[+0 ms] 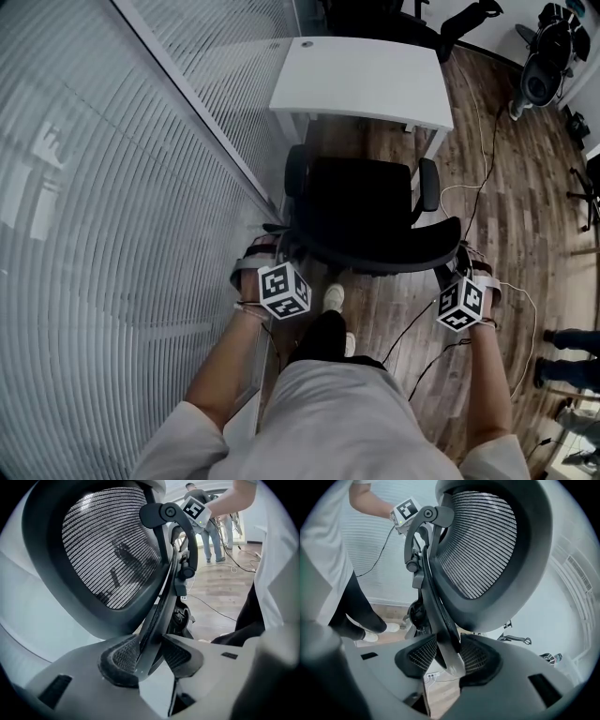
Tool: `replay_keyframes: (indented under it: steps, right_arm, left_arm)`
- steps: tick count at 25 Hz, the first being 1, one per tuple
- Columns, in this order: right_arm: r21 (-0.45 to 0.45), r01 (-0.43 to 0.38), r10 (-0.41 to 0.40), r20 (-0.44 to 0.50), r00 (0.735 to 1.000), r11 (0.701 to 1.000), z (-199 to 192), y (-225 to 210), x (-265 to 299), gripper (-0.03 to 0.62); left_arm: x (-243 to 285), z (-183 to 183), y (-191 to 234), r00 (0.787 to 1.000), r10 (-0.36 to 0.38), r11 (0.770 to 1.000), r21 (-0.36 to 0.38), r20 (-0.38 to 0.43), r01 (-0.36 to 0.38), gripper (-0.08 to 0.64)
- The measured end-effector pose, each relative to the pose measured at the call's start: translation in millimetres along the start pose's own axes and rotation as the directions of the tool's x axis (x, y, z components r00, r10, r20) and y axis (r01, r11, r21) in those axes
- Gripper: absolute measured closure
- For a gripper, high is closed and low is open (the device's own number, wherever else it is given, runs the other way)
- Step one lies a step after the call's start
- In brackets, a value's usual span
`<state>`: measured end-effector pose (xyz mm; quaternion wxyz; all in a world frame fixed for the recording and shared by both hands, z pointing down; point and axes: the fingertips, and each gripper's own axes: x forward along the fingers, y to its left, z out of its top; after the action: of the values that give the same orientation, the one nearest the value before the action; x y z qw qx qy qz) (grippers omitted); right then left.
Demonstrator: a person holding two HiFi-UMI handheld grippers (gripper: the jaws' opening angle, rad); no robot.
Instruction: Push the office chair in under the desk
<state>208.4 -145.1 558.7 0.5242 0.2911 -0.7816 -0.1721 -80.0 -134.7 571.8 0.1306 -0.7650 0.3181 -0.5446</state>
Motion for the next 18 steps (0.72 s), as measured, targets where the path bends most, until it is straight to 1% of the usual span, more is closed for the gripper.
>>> replay_keyframes:
  steps: [5,12,18]
  right_arm:
    - [-0.001,0.001,-0.001,0.003,1.0,1.0,0.1,-13.0,11.5,0.425]
    - [0.006,0.004,-0.004,-0.004,1.0,1.0,7.9,-38.1,31.4,0.425]
    - [0.014,0.011,-0.011,-0.002,1.0,1.0,11.9,-50.6,43.8,0.425]
  left_arm:
    - [10.7,2.5,12.0,1.0,0.0,1.0,-0.004,0.002,0.0,0.397]
    - [28.3,3.3,41.4,1.0,-0.008,1.0,-0.004,0.011,0.008,0.397]
    - [40.8,2.8,58.2,1.0,-0.011,1.0,0.003,0.016,0.011,0.397]
